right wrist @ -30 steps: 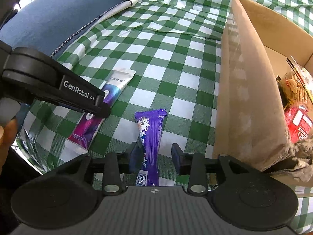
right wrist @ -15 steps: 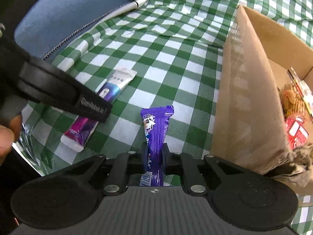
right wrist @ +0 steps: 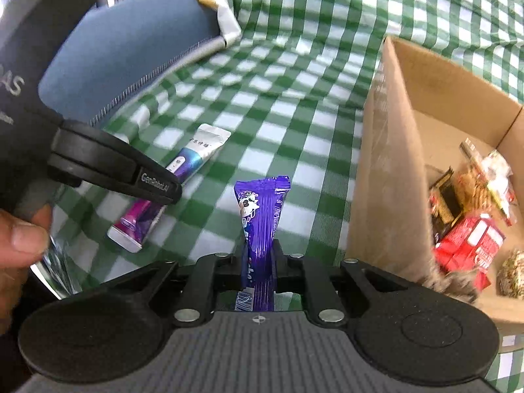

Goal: Organize snacks
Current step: 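Lift the tube packet and purple candy bar and carry them over the box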

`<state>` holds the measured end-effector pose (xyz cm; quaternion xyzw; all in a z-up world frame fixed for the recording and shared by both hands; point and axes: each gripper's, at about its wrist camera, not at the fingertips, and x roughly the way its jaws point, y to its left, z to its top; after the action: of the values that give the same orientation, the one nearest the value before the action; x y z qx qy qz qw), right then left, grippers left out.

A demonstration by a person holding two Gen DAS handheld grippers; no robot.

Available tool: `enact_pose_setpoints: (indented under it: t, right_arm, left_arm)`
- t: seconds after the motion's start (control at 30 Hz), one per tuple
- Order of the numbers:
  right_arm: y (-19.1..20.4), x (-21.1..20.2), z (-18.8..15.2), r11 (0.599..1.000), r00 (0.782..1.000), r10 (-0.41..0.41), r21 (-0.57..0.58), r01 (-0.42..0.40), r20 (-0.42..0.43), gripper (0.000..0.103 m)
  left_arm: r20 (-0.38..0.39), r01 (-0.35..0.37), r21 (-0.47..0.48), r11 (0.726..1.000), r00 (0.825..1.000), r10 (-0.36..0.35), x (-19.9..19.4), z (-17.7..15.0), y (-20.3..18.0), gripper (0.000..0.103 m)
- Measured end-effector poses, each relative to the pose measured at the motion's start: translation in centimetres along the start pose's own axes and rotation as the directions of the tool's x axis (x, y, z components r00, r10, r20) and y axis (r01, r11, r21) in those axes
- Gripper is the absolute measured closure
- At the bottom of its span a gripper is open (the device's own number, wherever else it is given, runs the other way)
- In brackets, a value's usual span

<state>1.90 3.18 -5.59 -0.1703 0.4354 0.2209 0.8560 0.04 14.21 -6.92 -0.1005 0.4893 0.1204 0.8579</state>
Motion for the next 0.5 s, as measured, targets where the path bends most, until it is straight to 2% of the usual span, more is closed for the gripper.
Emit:
enact_pose_setpoints:
  t: [0.17, 0.37, 0.5]
  right_arm:
    - [0.1, -2.1, 0.7, 1.0, 0.994, -0.005, -0.027, 0.008, 0.111, 0.09]
    - [0.3, -4.6, 1.2, 0.996, 0.969, -0.012, -0.081, 0.033, 0.246, 0.09]
    - [-0.4, -5.7, 1.4, 0.996, 0.958, -0.015, -0.077, 0.038, 0.287, 0.09]
  left_arm:
    - [0.084, -0.037, -0.062, 0.997, 0.996, 0.042, -1.3, 0.7, 1.0, 0.084]
    - [0.123, -0.023, -0.088, 0.996, 0.992, 0.033, -2.1, 1.0, 1.2, 0.084]
    - [0.133, -0.031, -0.079, 0.996, 0.99, 0.042, -2.4, 0.9, 1.2, 0.084]
